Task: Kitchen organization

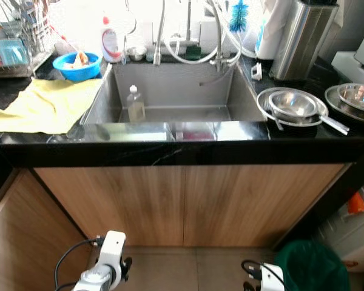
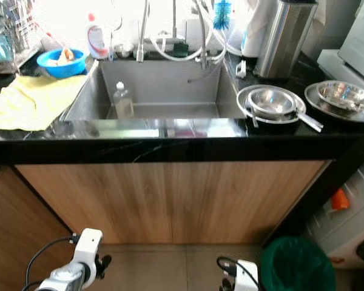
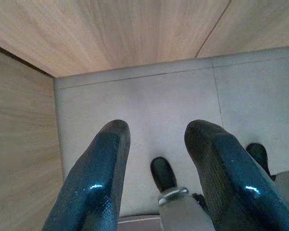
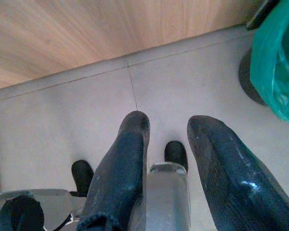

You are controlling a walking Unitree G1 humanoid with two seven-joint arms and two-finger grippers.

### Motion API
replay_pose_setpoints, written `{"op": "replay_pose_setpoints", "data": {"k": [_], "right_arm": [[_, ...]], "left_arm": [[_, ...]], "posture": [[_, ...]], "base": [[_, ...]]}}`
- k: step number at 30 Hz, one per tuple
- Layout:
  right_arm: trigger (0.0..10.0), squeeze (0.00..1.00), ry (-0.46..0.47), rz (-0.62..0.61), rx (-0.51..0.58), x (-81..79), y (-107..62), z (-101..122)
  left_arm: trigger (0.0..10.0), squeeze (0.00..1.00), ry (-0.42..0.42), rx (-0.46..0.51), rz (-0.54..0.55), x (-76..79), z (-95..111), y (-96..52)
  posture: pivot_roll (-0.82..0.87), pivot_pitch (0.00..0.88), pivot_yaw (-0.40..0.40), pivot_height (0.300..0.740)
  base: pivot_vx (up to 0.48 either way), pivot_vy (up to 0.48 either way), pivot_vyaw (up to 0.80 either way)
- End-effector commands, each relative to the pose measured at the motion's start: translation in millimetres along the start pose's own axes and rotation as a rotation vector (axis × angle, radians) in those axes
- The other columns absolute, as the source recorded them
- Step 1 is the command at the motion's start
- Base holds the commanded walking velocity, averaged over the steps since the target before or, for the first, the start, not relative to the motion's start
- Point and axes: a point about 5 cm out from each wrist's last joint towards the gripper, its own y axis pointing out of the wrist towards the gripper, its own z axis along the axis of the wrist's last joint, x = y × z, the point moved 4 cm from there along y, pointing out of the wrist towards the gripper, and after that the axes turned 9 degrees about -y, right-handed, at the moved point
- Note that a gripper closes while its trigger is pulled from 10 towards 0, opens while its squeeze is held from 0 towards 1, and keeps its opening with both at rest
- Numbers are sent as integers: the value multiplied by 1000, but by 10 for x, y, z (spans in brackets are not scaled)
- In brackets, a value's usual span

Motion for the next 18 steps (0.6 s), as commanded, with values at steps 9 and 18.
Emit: {"op": "replay_pose_setpoints", "data": {"k": [9, 18], "right_arm": [[10000, 0, 2, -4, 7, -9, 2, 12], [10000, 0, -2, -4, 4, -10, 1, 4]], "left_arm": [[10000, 0, 1, -32, 2, -20, -100, -15], [10000, 0, 5, -42, 3, -26, -139, -23]], "posture": [[-81, 0, 22, 740], [-84, 0, 24, 740]], "base": [[301, 0, 0], [31, 0, 0]]}}
